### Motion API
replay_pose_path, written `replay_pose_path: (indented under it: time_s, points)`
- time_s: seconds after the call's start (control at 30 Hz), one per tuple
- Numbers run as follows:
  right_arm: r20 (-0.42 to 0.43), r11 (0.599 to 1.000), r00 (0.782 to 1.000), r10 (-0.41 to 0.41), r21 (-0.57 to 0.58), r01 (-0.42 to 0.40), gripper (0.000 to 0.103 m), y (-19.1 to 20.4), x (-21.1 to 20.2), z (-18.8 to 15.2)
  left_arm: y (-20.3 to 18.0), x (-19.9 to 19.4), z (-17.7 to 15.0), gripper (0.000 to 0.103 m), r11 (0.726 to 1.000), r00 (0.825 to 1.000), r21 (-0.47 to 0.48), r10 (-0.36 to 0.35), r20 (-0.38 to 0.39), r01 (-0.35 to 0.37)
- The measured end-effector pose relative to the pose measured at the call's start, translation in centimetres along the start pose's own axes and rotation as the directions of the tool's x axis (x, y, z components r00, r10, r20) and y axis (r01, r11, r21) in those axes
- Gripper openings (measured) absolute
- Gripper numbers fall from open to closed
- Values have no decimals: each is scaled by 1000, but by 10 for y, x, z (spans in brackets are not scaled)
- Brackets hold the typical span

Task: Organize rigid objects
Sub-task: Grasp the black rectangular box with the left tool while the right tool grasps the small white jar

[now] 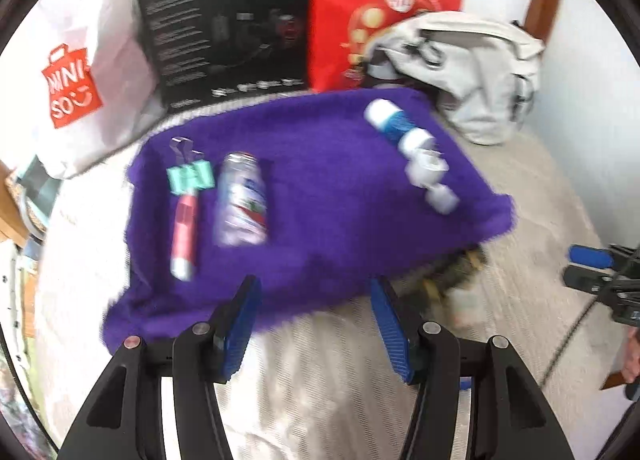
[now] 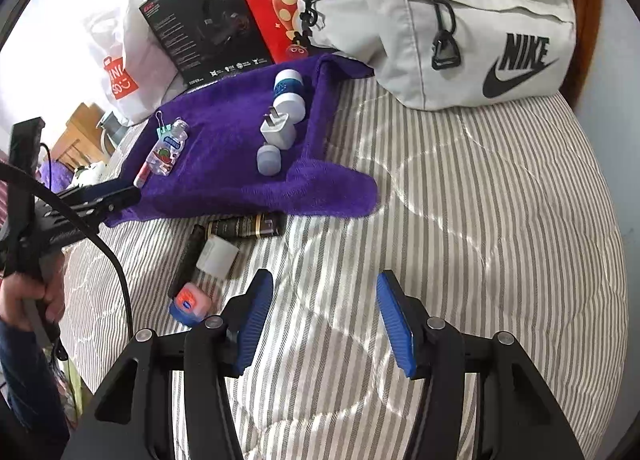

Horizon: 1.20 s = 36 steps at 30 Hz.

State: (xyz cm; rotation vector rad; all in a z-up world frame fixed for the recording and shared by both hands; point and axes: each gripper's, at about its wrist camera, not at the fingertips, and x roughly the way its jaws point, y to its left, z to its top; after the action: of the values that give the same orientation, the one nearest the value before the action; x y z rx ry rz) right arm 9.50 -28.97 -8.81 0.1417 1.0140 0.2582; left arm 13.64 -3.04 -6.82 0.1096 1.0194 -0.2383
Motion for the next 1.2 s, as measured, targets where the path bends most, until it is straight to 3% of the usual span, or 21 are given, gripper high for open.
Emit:
replay_pose_path:
  time_s: [0.3,0.43,0.53,0.6,0.67,0.7,1.2]
  points:
    - [-3,1000,1000,4,-13,-4,54,3,-16,-27,-39,24,-25,53,995,992,10,-94,-84,96]
    - [-11,1000,1000,5,-21,-5,54,5,-17,-34,-52,36,-31,52,996,989,19,-87,-116,90]
    - [-16,1000,1000,5,-28,-5,54,5,-18,-36,-58,43,-34,42,997,992,38,-58,-116,63]
    - [-18,1000,1000,4,-30,-5,54,4,-18,-38,-61,44,-34,41,996,992,65,-46,-115,54]
    - [-20,1000,1000,4,-24,-4,54,2,-17,-38,-60,43,-35,27,996,993,75,-31,-117,40]
    - [-23,1000,1000,4,-19,-4,54,1,-16,-39,-58,42,-35,25,996,993,78,-23,-120,32]
    - [-36,999,998,46,-26,-46,54,19,3,-29,-52,43,-33,22,993,995,108,-30,-98,40]
